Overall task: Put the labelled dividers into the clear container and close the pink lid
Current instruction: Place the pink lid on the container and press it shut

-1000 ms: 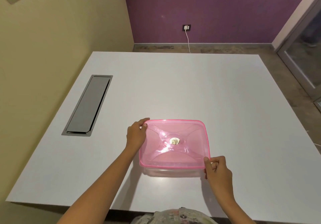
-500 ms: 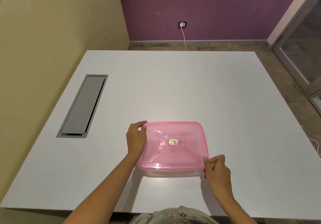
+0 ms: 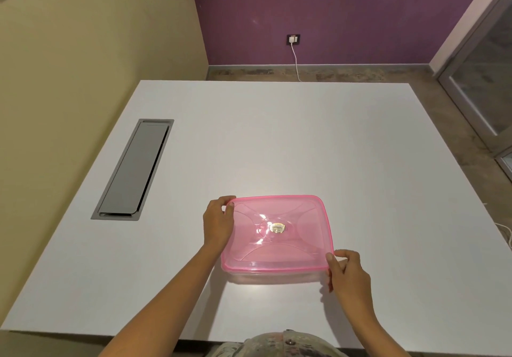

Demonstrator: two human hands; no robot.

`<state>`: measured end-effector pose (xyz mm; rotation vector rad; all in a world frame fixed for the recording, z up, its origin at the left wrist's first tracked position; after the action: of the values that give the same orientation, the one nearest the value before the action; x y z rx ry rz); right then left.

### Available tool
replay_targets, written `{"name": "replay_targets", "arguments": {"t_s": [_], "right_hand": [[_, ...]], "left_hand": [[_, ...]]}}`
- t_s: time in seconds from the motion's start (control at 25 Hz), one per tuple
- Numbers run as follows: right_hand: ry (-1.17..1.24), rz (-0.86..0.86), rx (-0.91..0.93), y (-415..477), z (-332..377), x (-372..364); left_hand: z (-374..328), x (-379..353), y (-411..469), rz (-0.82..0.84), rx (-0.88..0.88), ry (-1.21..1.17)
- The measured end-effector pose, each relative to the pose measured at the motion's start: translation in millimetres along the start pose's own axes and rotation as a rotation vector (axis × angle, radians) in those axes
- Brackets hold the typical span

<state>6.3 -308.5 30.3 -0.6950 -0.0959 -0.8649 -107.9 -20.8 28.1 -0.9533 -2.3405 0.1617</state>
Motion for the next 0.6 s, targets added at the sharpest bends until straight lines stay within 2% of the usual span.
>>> {"name": "replay_targets", "arguments": {"t_s": [0.2,0.48,0.6], "right_hand": [[0.185,0.037,-0.095,-0.4,-4.2,2.1],[0.136,0.091,-0.104,3.2,-4.4,7.2],[0.108,0.080,-0.109,1.4,-3.5,8.1]], "left_hand": [[1.1,-4.7,-1.7,0.018,-0.002,-0.016],[6.5,-8.3,-5.5,0.006,0.020,-0.098],[4.3,-12.9,-7.6,-0.019,-0.002,-0.036]]}}
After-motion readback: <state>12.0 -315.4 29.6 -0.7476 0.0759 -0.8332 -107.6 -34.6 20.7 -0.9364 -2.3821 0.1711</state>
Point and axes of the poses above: each hand's wrist, its own y-axis towards the middle knuckle, its own x-axis out of the back of the hand, z = x × y, the point moved 6 cm from there along y, towards the middle knuckle, and after that the axes turned 13 degrees about z, right-handed, at the moved point
